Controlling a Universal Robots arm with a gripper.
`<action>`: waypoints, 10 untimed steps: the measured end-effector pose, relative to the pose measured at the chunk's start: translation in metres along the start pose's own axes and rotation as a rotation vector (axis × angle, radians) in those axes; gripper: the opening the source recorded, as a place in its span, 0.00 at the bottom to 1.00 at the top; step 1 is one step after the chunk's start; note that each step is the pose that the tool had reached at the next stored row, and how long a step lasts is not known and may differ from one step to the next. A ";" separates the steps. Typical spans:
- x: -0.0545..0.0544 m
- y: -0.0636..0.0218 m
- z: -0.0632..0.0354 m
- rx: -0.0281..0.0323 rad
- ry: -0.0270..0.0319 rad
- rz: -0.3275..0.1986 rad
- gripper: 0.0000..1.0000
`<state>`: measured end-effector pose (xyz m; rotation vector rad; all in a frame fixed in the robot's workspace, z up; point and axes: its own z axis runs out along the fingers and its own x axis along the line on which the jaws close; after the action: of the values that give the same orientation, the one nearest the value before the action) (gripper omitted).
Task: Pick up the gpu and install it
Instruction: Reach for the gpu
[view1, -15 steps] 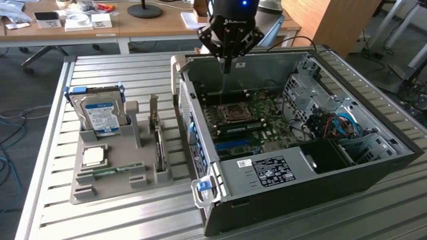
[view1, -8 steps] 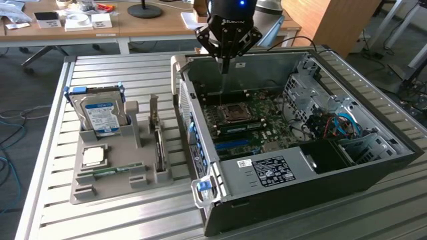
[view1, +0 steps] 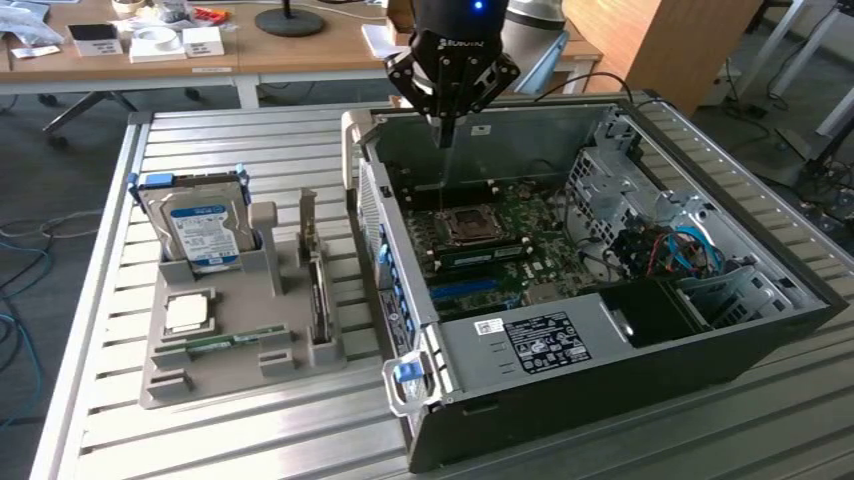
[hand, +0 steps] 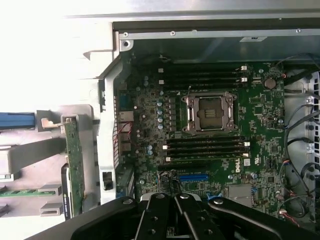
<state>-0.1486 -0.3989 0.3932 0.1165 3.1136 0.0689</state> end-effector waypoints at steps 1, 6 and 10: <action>0.001 0.0000 0.0000 0.0000 0.0000 0.000 0.11; 0.004 -0.0003 -0.0001 0.0000 0.0000 0.000 0.11; 0.006 -0.0005 -0.0002 0.0001 0.0000 0.000 0.11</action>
<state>-0.1549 -0.3989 0.3932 0.1166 3.1137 0.0688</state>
